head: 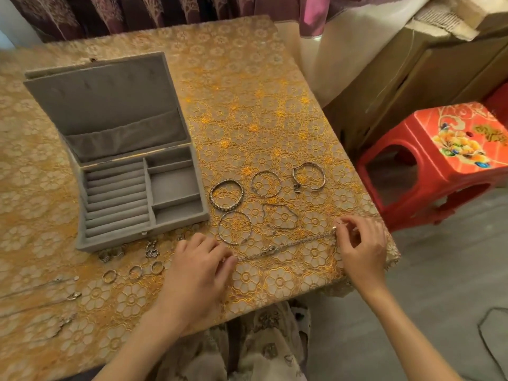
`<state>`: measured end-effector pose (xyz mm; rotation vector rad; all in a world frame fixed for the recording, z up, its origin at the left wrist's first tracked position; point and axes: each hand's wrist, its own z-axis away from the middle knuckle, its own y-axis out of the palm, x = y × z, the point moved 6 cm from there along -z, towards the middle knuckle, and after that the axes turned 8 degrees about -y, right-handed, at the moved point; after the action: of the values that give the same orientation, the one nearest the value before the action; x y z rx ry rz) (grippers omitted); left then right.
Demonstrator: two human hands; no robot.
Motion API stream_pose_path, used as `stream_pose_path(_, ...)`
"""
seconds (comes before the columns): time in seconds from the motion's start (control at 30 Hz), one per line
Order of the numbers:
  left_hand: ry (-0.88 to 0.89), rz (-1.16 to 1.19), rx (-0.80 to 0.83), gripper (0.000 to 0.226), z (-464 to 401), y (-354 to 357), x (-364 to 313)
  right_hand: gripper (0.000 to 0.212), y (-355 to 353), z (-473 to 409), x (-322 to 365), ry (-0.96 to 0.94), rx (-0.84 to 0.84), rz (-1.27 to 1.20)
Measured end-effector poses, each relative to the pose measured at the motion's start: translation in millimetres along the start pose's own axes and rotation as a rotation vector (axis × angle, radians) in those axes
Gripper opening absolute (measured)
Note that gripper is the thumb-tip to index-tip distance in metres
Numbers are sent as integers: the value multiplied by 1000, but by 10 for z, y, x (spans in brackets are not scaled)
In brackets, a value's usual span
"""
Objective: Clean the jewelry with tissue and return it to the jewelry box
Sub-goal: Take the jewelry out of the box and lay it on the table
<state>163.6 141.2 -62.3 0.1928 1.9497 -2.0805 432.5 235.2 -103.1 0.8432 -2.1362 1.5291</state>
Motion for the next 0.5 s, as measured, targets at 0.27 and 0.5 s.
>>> stream_pose_path(0.27, -186, 147, 366, 31, -171, -260, -166, 17, -415, 4, 209, 266, 282, -173)
stream_pose_path(0.5, -243, 476, 548, 28, -127, -494, -1009, 23, -1265, 335, 465, 456, 389, -235)
